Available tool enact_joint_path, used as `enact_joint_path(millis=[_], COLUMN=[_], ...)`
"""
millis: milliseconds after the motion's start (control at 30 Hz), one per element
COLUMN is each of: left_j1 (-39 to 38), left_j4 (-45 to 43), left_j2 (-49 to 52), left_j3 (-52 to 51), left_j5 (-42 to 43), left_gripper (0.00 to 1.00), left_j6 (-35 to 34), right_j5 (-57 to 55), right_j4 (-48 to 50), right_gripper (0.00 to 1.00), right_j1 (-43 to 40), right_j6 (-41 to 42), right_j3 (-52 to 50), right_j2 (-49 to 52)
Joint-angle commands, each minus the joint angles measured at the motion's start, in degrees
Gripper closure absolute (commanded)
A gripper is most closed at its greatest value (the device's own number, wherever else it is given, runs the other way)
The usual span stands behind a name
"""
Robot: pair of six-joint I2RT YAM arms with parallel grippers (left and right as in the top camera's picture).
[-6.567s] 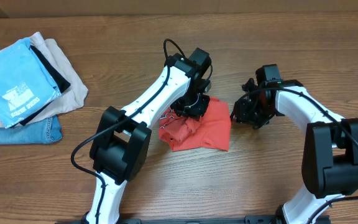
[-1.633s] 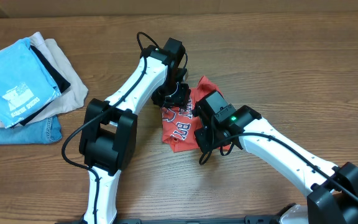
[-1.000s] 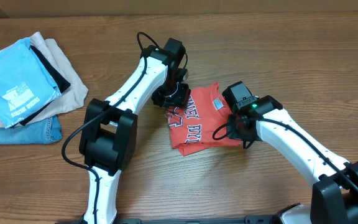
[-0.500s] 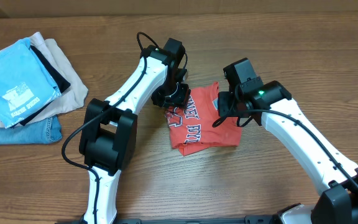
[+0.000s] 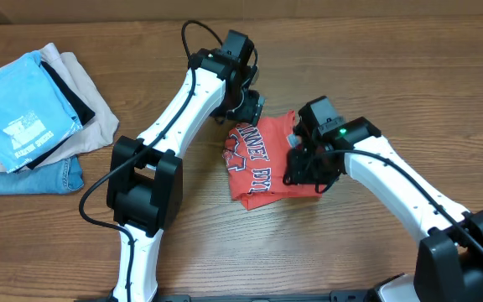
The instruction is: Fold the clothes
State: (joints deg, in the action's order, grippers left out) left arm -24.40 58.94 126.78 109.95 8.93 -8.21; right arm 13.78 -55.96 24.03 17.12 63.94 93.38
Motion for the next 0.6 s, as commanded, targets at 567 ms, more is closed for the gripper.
enact_joint_path(millis=[567], left_j1=[-1.2], left_j4=[-9.3], left_j2=[-0.4], left_j3=[-7.1], left_j5=[1.7], left_gripper=[0.41], left_j6=[6.1], right_j5=[2.9], right_j4=[4.1], right_gripper=[0.46], right_j1=[-0.3], right_j6=[1.2], right_j3=[-10.1], right_j2=[1.2])
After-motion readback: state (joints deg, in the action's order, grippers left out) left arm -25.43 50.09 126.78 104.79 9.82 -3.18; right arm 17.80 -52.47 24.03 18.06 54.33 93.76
